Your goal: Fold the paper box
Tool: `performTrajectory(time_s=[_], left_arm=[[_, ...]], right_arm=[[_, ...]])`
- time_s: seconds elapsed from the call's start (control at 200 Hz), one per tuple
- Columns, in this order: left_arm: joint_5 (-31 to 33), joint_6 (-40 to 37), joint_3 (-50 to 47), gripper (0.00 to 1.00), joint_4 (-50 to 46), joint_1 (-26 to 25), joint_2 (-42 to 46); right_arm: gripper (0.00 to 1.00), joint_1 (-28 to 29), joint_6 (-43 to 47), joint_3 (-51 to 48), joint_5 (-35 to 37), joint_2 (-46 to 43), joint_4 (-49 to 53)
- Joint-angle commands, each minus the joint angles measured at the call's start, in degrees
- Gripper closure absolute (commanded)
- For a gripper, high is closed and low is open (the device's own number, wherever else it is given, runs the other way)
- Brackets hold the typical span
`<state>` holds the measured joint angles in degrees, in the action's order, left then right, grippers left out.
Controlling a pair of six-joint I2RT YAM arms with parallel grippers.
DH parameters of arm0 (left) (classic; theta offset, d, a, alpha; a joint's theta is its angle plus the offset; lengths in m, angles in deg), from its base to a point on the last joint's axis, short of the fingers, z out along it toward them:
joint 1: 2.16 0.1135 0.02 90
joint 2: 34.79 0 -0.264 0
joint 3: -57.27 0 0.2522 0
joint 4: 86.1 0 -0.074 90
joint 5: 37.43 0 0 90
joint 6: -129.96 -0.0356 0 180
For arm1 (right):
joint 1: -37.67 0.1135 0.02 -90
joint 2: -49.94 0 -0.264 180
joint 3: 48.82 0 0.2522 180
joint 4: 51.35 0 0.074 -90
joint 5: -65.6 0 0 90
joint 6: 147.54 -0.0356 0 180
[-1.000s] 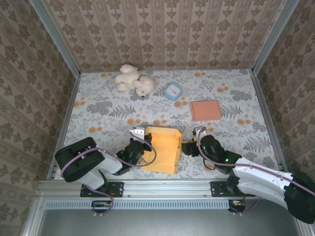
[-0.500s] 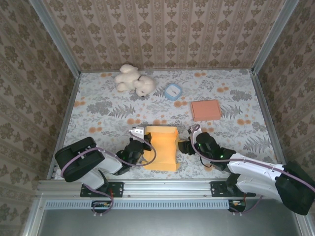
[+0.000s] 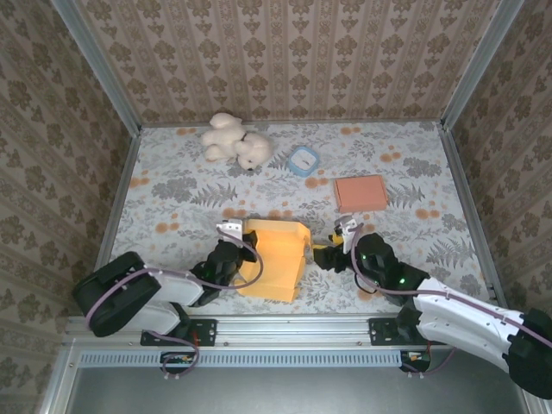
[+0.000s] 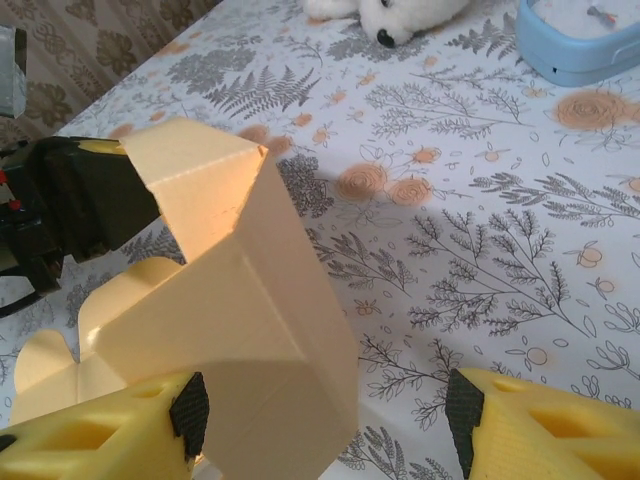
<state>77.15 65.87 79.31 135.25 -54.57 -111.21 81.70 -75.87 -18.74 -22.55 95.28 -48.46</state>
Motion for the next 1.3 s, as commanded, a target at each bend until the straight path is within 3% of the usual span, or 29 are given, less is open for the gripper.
performTrajectory(time_s=[0.0, 0.295, 0.495, 0.725, 1.17, 1.295], left_arm=[[-1.6, -0.3, -1.3, 0.92, -4.3, 0.5, 4.7], [-2.3, -1.2, -2.5, 0.92, -16.6, 1.1, 20.0], [-1.4, -1.0, -2.8, 0.92, -22.3, 1.4, 25.8], [-3.4, -2.0, -2.2, 0.92, -24.2, 1.5, 27.2], [-8.2, -3.2, -2.5, 0.92, -23.0, 1.5, 28.9], [-6.3, -3.5, -1.8, 0.92, -25.3, 1.5, 28.9]], right_arm=[[0.33, 0.0, 1.0, -1.1, -2.0, -1.0, 2.0], [0.32, 0.3, 2.7, -0.2, -10.2, 2.5, -2.1], [0.32, 2.3, 4.3, 0.4, -14.1, 2.3, -3.7], [0.31, 3.1, 7.4, 2.5, -17.3, 3.7, -3.4], [0.34, 3.5, 10.6, 6.5, -16.4, 7.8, -0.7], [0.33, 3.6, 10.6, 5.9, -18.6, 6.7, -0.8]])
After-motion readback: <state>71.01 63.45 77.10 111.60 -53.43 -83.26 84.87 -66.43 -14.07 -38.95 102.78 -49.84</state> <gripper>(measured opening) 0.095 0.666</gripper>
